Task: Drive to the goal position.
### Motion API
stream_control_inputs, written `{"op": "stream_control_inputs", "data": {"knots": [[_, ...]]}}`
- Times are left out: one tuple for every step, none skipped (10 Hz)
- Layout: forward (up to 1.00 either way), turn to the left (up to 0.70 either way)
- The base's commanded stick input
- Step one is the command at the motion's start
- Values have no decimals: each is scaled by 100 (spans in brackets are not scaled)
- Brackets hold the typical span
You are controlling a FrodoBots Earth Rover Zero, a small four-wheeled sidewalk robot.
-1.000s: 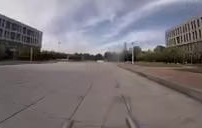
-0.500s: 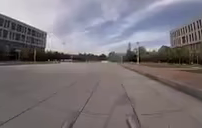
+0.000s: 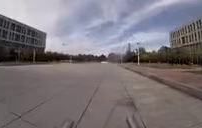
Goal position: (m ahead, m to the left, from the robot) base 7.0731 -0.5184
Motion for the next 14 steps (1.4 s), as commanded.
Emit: {"op": "stream_control_inputs", "data": {"knots": [[100,0],[100,0],[100,0],[100,0],[100,0],[100,0],[100,0],[100,0],[100,0],[100,0],[100,0],[100,0],[100,0],[100,0]]}}
